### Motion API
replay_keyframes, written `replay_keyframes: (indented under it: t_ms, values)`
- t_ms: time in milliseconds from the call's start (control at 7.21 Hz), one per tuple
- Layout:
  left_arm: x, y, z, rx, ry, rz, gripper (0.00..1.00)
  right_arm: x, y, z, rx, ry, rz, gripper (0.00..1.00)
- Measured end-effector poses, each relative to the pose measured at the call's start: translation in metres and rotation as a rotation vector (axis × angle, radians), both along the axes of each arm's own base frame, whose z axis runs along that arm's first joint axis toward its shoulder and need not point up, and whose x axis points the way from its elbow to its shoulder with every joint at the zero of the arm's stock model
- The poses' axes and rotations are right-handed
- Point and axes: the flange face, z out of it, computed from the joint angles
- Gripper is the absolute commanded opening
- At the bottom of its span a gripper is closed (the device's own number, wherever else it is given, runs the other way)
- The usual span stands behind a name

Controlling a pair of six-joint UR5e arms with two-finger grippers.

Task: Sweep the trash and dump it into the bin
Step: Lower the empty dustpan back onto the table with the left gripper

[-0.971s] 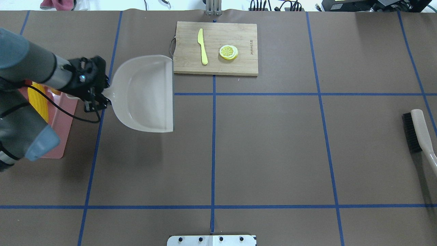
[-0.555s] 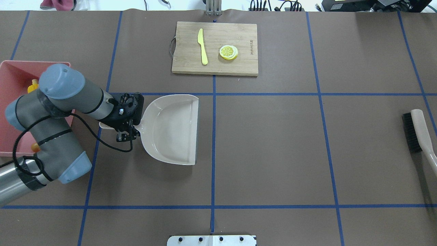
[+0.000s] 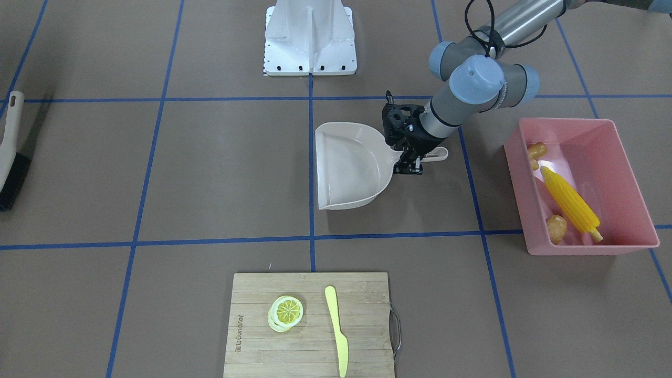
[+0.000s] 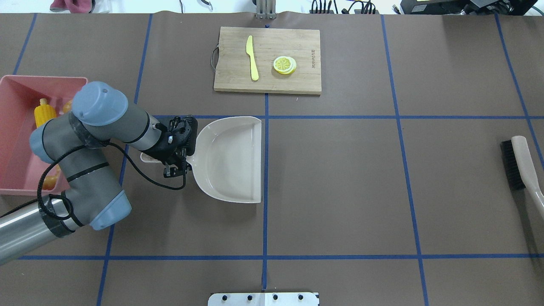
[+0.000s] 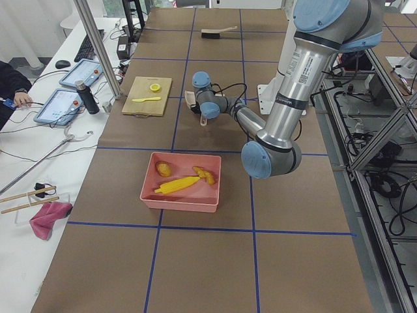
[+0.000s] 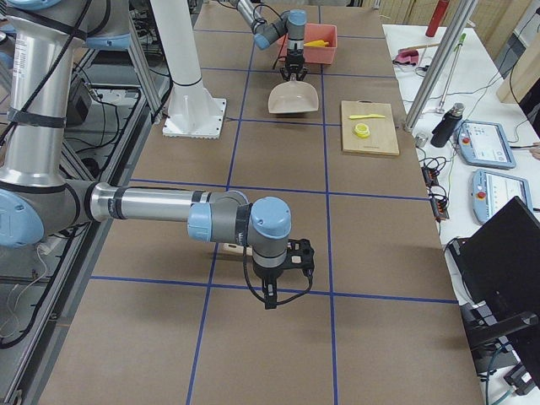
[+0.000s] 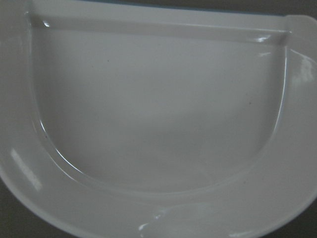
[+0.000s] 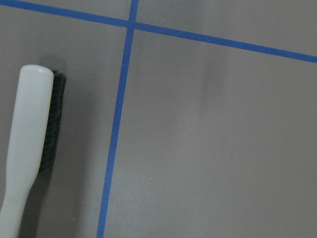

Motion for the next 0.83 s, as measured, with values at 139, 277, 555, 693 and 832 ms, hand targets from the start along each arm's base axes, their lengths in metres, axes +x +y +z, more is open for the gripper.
replay_keyframes:
  t_ms: [139, 277, 555, 693, 832]
  values:
    - [-0.003, 0.000, -0.005, -0.013, -0.042, -0.033, 0.00, 0.000, 0.001, 0.002, -0.004, 0.001, 0.000, 1.00]
    - [-0.002, 0.002, -0.006, -0.019, -0.068, -0.046, 0.00, 0.000, 0.002, 0.004, -0.008, 0.001, 0.000, 1.00]
    - [0.011, 0.014, -0.006, -0.025, -0.094, -0.023, 0.00, 0.000, 0.003, 0.005, -0.012, 0.001, 0.000, 1.00]
    - [0.015, 0.019, -0.008, -0.032, -0.107, -0.012, 0.00, 0.000, 0.004, 0.006, -0.013, 0.002, 0.000, 1.00]
    - [0.019, 0.021, -0.011, -0.036, -0.115, -0.005, 0.00, 0.000, 0.004, 0.006, -0.013, 0.001, 0.000, 1.00]
